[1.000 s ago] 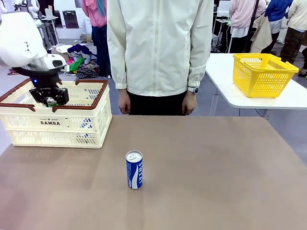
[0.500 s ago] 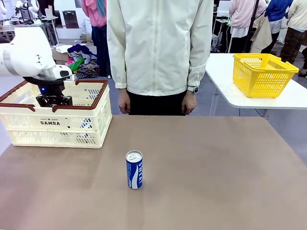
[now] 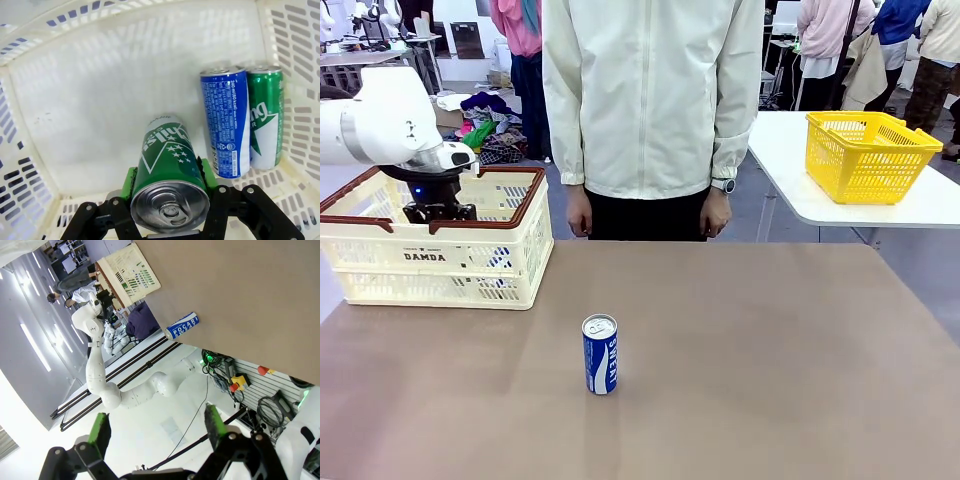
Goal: Place the drinks into the Shopping basket.
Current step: Pick up one drink and place it into the Shopping basket.
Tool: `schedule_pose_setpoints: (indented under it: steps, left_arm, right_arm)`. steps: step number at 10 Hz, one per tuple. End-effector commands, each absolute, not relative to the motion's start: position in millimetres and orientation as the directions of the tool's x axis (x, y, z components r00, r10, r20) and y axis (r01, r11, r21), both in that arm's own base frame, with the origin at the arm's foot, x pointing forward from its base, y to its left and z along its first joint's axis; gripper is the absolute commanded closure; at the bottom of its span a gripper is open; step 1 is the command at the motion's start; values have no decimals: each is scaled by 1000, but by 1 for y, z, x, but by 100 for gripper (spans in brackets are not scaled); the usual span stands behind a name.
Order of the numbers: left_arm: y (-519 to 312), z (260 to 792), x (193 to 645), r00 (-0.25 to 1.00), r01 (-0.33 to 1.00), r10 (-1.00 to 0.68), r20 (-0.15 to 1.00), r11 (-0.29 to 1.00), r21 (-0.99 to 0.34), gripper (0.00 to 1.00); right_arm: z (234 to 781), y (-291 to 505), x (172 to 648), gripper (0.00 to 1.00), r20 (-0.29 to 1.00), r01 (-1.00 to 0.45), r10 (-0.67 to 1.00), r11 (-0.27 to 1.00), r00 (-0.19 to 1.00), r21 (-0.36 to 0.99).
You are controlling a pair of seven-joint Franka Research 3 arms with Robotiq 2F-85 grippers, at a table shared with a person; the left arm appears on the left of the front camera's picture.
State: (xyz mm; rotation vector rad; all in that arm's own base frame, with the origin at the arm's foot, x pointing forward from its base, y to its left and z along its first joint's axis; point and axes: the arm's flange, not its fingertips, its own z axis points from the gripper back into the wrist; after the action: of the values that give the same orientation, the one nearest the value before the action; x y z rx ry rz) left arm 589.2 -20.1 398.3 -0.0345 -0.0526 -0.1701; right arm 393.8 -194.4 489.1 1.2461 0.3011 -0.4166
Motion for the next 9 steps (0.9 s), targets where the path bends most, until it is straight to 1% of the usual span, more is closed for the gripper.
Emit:
schedule_pose_setpoints:
  steps: [1,2,5,6,7,8,9]
  left_arm:
    - [-21,409,589,987,149,-146,64,988,-45,13]
    - [-22,411,589,987,152,-149,66,987,-46,0]
    - [-16,430,594,985,134,-129,117,991,-29,0]
    - [-10,456,598,979,115,-111,171,993,-12,0]
    - [-5,491,602,977,63,-51,205,997,-51,0]
    - [0,528,602,974,9,25,227,989,-148,0]
    - [3,564,593,952,-31,120,282,953,-301,0]
  right_arm:
    - [492,-193,392,0,-454,478,-151,271,878,835]
    - [492,-193,392,0,-454,478,-151,271,878,835]
    - [492,-193,392,0,-454,478,-151,271,878,835]
    - [492,-193,392,0,-454,478,-151,271,878,835]
    - [492,-193,392,0,-454,478,-151,271,878,835]
    - [492,-193,392,0,-454,478,-151,271,878,835]
    - [492,-193,392,0,-454,478,-151,271,878,835]
